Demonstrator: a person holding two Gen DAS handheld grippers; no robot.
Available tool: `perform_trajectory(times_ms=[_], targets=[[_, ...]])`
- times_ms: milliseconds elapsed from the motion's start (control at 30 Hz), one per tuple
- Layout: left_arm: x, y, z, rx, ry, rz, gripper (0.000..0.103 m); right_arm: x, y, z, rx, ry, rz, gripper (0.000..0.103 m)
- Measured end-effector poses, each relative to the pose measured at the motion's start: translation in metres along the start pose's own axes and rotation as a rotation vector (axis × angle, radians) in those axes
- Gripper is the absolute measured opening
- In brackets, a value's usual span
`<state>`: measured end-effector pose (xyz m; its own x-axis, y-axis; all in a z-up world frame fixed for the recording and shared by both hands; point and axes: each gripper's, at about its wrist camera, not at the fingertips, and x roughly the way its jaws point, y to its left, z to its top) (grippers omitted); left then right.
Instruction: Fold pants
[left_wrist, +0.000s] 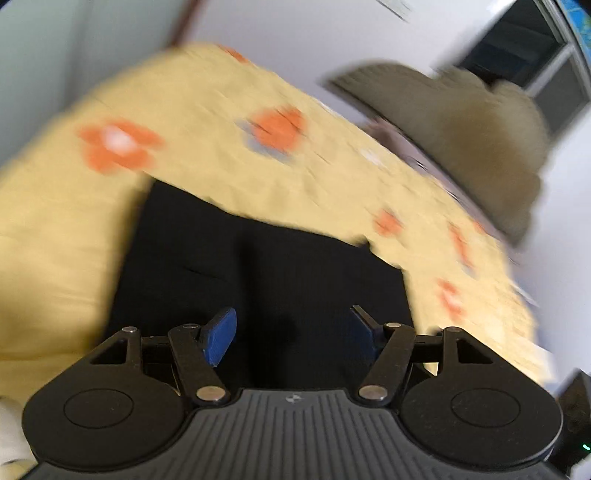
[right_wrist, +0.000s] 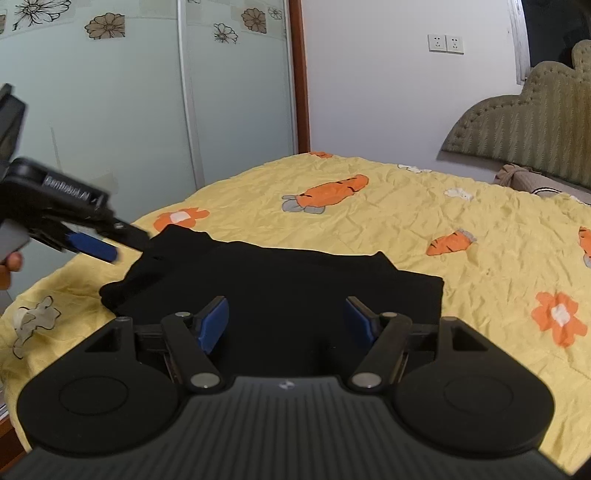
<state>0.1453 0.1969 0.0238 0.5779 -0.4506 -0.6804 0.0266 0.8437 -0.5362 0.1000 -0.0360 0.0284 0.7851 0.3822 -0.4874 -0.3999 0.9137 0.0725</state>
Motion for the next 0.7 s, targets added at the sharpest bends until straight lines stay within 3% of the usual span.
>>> perform_trajectory(times_ms=[100,167,267,367,467,567,700], targets=[[0.029,0.033,-0.008,-0.086,0.078,0.095,0.064,0.000,0.001,0.000,-0.004,-0.003,-0.005,0.067],[0.018,0.058,-0.014,-0.168,0.038,-0.002,0.064,-0.002,0.002,0.000,-0.004,-0.005,-0.003,0.067],[-0.005,0.074,-0.019,-0.198,-0.010,0.008,0.056,-0.006,0.006,0.002,-0.030,-0.009,0.000,0.067],[-0.020,0.075,-0.018,-0.225,-0.039,0.007,0.059,-0.006,0.018,0.009,-0.025,-0.015,0.029,0.067],[-0.031,0.064,-0.014,-0.198,-0.090,0.027,0.068,-0.004,0.048,0.013,-0.028,-0.049,0.056,0.067],[-0.032,0.061,-0.013,-0.187,-0.109,0.063,0.069,-0.002,0.091,0.008,-0.087,-0.066,0.046,0.067],[-0.027,0.072,-0.015,-0.238,-0.105,0.050,0.069,0.016,0.132,-0.002,-0.142,-0.055,-0.022,0.063]])
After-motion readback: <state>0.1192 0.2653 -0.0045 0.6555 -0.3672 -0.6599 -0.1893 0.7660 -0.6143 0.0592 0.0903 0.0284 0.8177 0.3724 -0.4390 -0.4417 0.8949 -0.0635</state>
